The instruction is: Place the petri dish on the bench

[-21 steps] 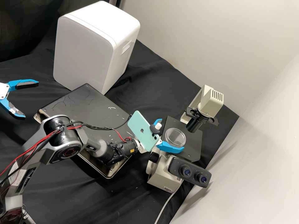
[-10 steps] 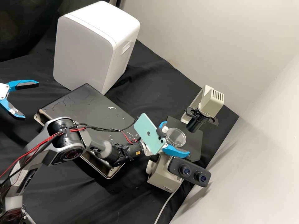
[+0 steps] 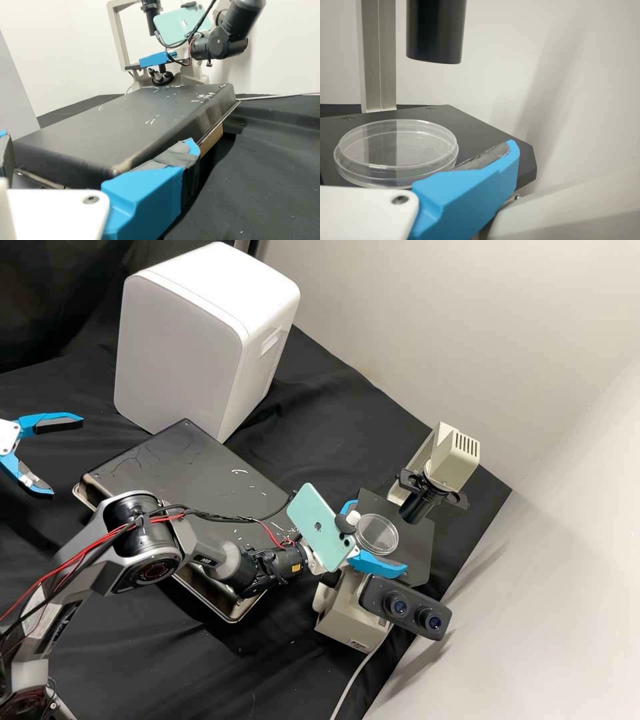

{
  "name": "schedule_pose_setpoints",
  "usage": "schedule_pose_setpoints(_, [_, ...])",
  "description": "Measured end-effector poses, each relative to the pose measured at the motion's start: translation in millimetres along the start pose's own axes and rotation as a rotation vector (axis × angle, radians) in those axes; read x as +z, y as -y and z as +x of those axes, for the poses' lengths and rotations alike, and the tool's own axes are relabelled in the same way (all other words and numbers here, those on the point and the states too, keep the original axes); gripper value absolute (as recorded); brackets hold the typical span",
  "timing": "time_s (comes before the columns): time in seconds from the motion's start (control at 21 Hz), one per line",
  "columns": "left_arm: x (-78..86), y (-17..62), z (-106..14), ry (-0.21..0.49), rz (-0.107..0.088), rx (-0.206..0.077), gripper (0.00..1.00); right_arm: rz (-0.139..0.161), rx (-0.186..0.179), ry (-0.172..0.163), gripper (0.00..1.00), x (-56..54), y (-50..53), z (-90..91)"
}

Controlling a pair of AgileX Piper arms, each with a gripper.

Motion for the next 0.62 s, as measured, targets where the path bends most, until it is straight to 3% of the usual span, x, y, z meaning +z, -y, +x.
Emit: schedule_pose_setpoints(0.62, [0.6, 1.3, 0.3, 0.01, 0.003, -0.008, 1.0, 0.012, -0.006, -0.007, 1.0, -1.9, 0.6, 11.7])
